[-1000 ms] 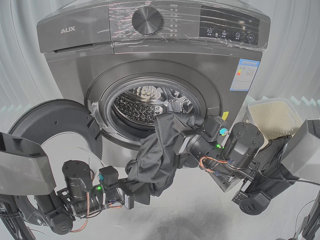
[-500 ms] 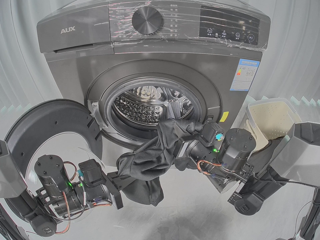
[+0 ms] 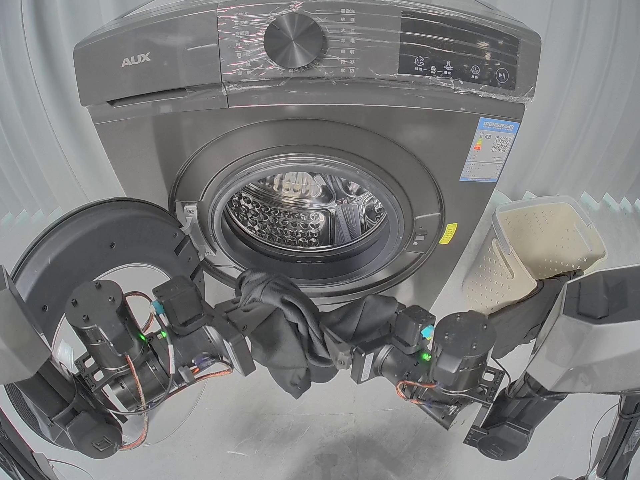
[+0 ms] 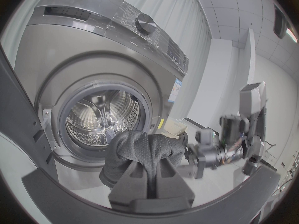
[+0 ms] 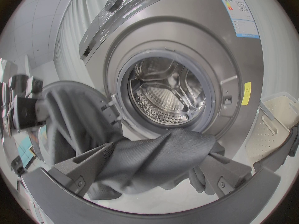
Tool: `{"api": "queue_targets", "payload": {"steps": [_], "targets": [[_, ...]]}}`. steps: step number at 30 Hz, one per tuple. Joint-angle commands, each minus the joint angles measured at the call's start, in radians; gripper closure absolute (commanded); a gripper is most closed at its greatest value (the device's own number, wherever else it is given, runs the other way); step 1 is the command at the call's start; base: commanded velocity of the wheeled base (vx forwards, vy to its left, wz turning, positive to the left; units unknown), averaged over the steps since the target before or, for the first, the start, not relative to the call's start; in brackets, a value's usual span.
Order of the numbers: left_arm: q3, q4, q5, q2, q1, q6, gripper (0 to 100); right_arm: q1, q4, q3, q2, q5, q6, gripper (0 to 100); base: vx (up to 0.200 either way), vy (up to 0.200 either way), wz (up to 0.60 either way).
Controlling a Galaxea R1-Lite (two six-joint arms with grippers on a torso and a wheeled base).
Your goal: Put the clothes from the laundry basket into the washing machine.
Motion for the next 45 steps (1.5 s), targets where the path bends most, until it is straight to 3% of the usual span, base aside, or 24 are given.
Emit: {"api": "queue_targets", "payload": {"steps": [1,10,19,27,35,45], "targets": [[-0.046,-0.001,0.016,0.0,0.0,-0.02,100,0.015,0.003,0.045,0.038,0.0,-0.004,0,0.0,0.0,0.0],[-0.077,-0.001,0.035,0.0,0.002,-0.031,100,0.052,0.0,0.106,0.064,0.0,-0.004,0,0.0,0.0,0.0],[-0.086,-0.001,0.036,0.0,0.006,-0.032,100,0.057,-0.011,0.106,0.088,0.0,-0.004,0,0.0,0.0,0.0],[-0.102,-0.001,0.036,0.012,0.048,-0.032,100,0.057,-0.012,0.091,0.087,0.0,-0.004,0,0.0,0.0,0.0],[-0.122,-0.001,0.051,0.003,0.049,-0.064,100,0.043,-0.011,0.047,0.093,-0.003,-0.004,0,0.0,0.0,0.0],[-0.131,-0.001,0.062,0.004,0.046,-0.064,100,0.044,-0.017,-0.012,0.099,-0.006,-0.003,0,0.0,0.0,0.0]]}}
